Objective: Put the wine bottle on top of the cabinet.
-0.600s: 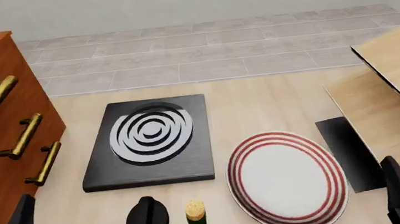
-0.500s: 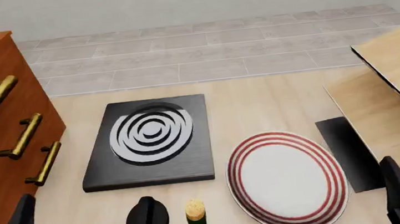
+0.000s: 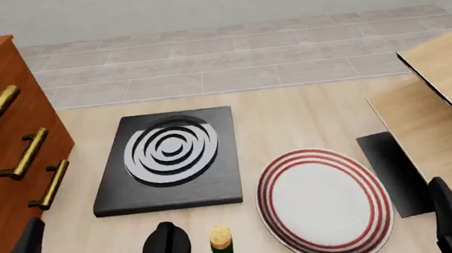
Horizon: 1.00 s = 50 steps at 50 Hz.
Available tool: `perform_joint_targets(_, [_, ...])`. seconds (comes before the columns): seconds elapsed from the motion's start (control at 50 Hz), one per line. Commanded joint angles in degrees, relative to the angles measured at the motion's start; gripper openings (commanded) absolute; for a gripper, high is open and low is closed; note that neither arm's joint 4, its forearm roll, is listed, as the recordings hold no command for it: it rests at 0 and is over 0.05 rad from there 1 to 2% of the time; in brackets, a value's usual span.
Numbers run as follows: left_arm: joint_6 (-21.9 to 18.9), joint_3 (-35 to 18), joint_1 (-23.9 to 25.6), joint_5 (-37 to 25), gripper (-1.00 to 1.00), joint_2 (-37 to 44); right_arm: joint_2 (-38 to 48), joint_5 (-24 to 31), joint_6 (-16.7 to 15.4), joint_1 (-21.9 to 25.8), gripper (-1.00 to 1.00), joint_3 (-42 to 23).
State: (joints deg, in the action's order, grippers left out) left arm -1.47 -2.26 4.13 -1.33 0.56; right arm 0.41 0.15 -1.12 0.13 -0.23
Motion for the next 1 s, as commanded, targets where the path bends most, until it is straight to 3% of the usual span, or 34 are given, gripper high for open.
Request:
perform_joint_targets(0.02, [-1.1, -2.2, 4.3, -3.0, 1.00, -0.2, 0.2, -0.1, 0.0, 0.0, 1.00, 0.0])
perform_joint_targets(0.2, [-2.5, -4.5, 12.2, -6.6, 1.00, -0.5, 0.9, -0.8, 0.0, 0.0, 1.00, 0.0])
perform_joint_targets(0.5, [-1.8, -8.1, 18.8, -10.1, 1.00, -0.6, 1.0, -1.0, 0.0, 0.1, 1.00, 0.1])
perform_joint_targets(1.0, [-3.1, -8.4, 30.6, -11.3, 1.00, -0.6, 1.6, -1.5, 0.0, 0.1, 1.00, 0.1])
